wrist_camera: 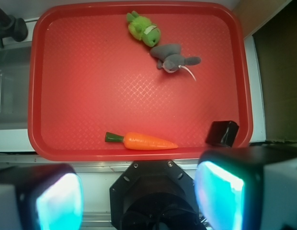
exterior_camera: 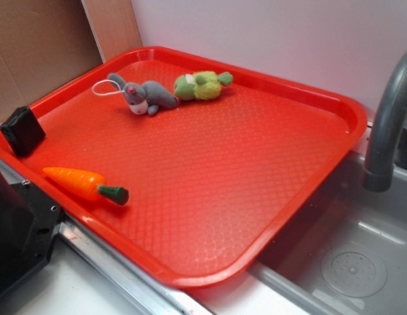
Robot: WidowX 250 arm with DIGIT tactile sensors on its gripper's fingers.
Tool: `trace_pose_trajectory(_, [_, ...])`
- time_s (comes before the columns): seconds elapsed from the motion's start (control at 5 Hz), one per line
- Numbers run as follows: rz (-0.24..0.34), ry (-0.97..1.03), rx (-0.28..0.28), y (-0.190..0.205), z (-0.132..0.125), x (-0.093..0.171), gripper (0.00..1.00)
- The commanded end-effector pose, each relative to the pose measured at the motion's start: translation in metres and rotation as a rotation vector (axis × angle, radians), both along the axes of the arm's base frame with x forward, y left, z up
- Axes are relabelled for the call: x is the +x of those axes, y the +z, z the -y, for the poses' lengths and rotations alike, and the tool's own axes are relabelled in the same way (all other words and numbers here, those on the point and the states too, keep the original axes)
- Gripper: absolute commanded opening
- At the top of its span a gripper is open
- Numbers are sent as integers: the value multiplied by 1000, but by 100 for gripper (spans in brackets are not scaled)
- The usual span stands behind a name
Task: Grab the black box.
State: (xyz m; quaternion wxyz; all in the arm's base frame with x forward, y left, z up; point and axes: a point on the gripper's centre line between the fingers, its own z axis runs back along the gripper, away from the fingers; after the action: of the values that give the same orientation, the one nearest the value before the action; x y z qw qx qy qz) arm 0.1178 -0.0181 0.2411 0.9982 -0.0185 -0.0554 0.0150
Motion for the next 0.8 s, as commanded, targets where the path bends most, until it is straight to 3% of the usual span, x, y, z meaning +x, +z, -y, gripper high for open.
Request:
trace_pose_trajectory(0.0, [0,0,0,0,0,0,100])
trace_pose_trajectory(0.2, [-39,249,36,-37,-44,4,100])
trace_pose_trajectory(0.6, [-25,519,46,-83,-97,-5,100])
